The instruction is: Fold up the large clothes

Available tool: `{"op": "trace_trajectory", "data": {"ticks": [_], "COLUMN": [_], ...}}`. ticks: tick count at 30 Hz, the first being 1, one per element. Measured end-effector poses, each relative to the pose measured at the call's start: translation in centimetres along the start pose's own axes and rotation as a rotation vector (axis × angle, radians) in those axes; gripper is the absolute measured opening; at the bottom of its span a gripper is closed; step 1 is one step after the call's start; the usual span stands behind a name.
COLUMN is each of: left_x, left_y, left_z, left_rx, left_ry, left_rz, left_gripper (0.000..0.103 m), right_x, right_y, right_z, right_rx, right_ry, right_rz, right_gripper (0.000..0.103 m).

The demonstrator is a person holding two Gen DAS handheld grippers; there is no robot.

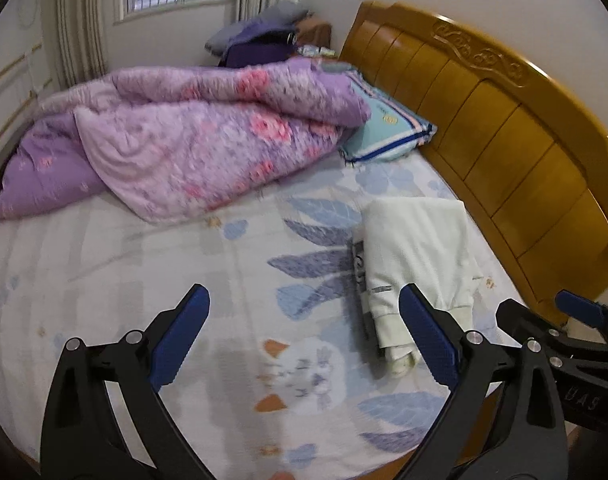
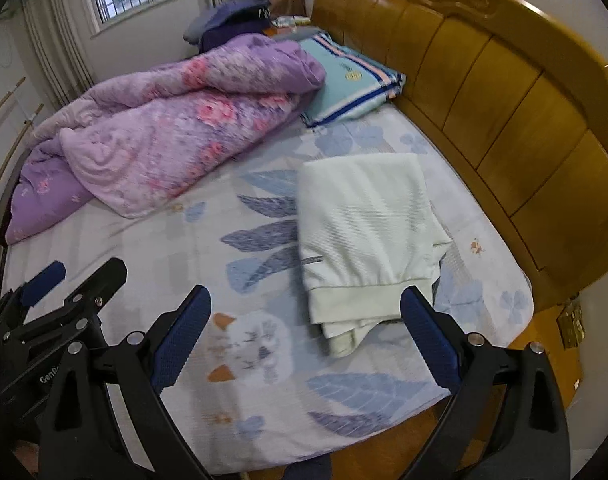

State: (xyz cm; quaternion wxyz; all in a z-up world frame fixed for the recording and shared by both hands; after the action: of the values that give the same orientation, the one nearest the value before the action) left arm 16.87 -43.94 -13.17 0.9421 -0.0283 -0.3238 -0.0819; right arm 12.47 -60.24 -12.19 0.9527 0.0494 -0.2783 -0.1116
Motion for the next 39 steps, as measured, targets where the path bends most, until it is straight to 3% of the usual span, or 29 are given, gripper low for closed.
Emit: {"op": "trace_trajectory", "data": {"ticks": [10, 16, 22, 30, 39], "left_x": [-2.6, -4.0, -4.5, -4.3, -4.4], "left_y": [9.7, 13.7, 15.6, 16.2, 18.6], "left_z": [10.0, 14.7, 17.8, 22.4, 25.3], "left_rx": [-0.018, -0.017, -0.01, 0.082, 0.094], "left_ry": [-0.086, -0.121, -0.158, -0.239, -0.21], "left_rz": [-0.011, -0.016, 0.008, 0.008, 0.051], "left_gripper": [0.097, 0.098, 0.098, 0.098, 0.098], "right_x": [-4.7, -6.3, -7.2, -7.9, -8.6], "right_y": [10.0, 13.4, 15.4, 17.0, 19.3], "right_z": [8.0, 10.8, 13.2, 16.0, 19.0], "right_rx": [0.005, 0.022, 0.028, 0.059, 0.108], "right_ry": [-0.09, -0.108, -0.128, -0.158, -0.203], "right_rz": [-0.004, 0.001, 0.029, 0.058, 0.096], "right_gripper": [0.095, 0.095, 0.095, 0.095, 0.095]}}
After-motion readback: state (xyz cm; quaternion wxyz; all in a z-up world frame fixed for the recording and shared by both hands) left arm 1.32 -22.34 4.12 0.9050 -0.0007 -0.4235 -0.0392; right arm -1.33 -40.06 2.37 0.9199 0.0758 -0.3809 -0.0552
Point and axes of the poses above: each gripper's, at about its wrist camera, not at the fingertips, and z roughly against the way its jaws point, y to its left, x to its top, the point moved 1 cm from there along -z, roughly the way its jaws point, and after that the axes turned 8 degrees about x, right-handed, at the moved point
